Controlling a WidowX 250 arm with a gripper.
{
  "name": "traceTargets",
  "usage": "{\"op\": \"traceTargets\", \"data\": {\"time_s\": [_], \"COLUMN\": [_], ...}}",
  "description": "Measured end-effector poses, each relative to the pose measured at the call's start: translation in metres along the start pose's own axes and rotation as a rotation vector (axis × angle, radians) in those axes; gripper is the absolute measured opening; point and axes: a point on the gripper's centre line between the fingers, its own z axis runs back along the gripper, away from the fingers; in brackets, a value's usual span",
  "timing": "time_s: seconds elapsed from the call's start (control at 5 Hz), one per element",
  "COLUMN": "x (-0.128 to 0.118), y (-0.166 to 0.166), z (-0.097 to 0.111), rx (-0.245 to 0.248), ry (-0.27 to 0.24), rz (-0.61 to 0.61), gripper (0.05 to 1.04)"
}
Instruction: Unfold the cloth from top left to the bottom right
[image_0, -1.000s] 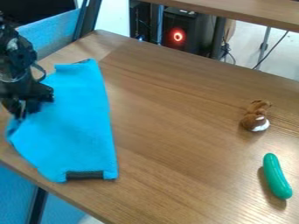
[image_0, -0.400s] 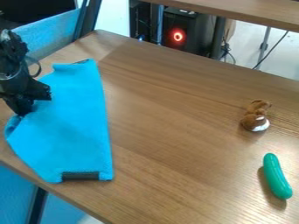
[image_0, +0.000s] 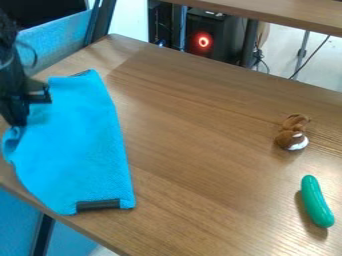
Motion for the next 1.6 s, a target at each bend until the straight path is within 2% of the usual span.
{"op": "traceTargets", "data": {"time_s": [0.4,0.6,0.8,1.0,1.2,1.4,1.6], "x": [-0.008,-0.007,-0.004,0.003,0.008,0.004,0.006], "y": [-0.043,-0.067,-0.086,-0.107,-0.132,-0.159,-0.184], "z": [0.016,0.021,0.027,0.036,0.032,0.011,-0.018], "rx": [0.038,0.065,0.051,0.007,-0.026,-0.052,-0.017], "ry": [0.081,0.073,0.076,0.066,0.079,0.079,0.059], "rz": [-0.055,-0.053,-0.047,-0.039,-0.047,-0.117,-0.156], "gripper": [0.055,0.055,0.055,0.055,0.055,0.055,0.055]}}
